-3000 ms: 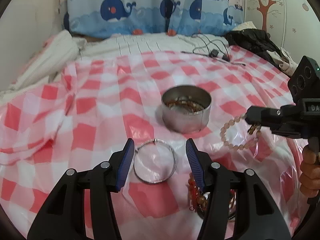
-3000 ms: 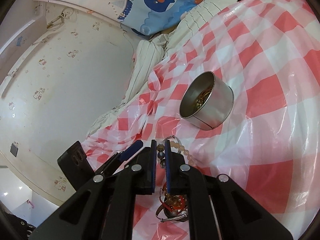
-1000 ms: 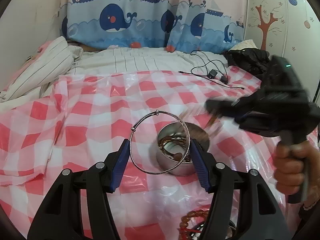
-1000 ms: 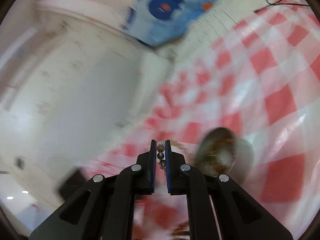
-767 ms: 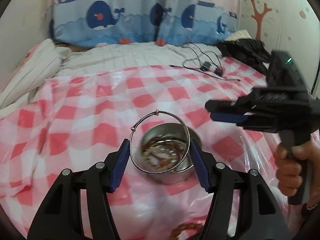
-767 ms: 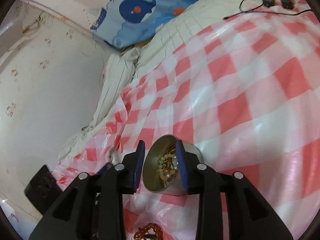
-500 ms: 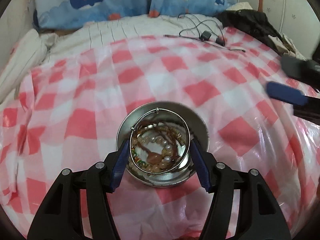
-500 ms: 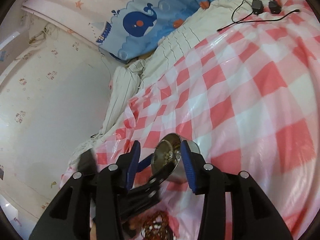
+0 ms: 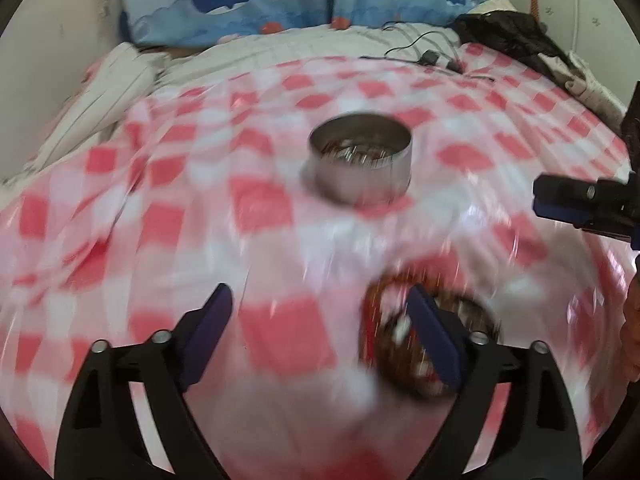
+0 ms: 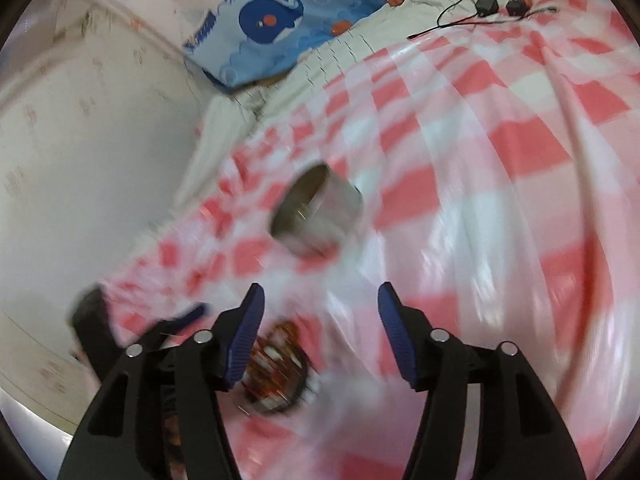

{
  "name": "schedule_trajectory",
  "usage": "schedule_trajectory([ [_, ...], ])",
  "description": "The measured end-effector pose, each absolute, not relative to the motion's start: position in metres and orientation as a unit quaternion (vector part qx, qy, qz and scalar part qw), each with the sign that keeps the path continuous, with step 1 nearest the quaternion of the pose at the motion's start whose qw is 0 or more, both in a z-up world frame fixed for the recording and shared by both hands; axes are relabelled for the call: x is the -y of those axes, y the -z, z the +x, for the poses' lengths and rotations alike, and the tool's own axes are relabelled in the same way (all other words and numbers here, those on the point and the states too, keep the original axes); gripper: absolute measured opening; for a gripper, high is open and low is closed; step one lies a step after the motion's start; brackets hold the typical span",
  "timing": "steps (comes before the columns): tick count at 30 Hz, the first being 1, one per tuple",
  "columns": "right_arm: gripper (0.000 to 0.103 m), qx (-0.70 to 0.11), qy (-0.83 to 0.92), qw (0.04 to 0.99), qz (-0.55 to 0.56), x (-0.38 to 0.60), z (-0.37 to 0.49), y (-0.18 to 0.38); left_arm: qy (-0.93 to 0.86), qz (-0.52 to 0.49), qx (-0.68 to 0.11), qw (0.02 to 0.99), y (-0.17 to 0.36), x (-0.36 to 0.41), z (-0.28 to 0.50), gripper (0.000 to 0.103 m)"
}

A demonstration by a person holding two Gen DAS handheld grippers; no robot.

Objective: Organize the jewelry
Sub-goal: 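Open the left gripper over the tin while the right gripper drops the pale beaded bracelet in, then move both grippers back over the bracelet pile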

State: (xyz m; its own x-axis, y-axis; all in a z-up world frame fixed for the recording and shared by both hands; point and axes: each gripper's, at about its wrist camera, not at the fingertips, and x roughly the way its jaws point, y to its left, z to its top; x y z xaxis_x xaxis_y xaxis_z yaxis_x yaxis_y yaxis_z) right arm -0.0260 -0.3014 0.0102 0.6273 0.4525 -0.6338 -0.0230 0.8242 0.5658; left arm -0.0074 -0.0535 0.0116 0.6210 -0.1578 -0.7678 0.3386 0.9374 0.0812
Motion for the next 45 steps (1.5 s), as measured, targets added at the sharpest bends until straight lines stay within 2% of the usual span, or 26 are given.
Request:
schedule_trajectory([
  [3,0.063,-0.411,-0.091,0.879,0.225,0.291,-0.037,0.007,0.104,0.092,-0.407,0.903,-0.006,0.042,-0.024,0.095],
  [6,0.063,-0.398,-0.061,0.892,0.204,0.285,-0.040,0.015,0.084,0.074,-0.397,0.911,0.000,0.035,-0.034,0.095],
  [10,0.072,-0.390,-0.048,0.900,0.189,0.284,-0.044,0.015,0.076,0.091,-0.393,0.912,-0.001,0.041,-0.033,0.095],
  [22,0.077,-0.399,-0.044,0.898,0.181,0.281,-0.040,0.016,0.078,0.077,-0.376,0.920,-0.012,0.045,-0.033,0.095],
  [45,0.078,-0.399,-0.044,0.898,0.180,0.279,-0.040,0.016,0.078,0.089,-0.373,0.920,-0.008,0.048,-0.032,0.096],
])
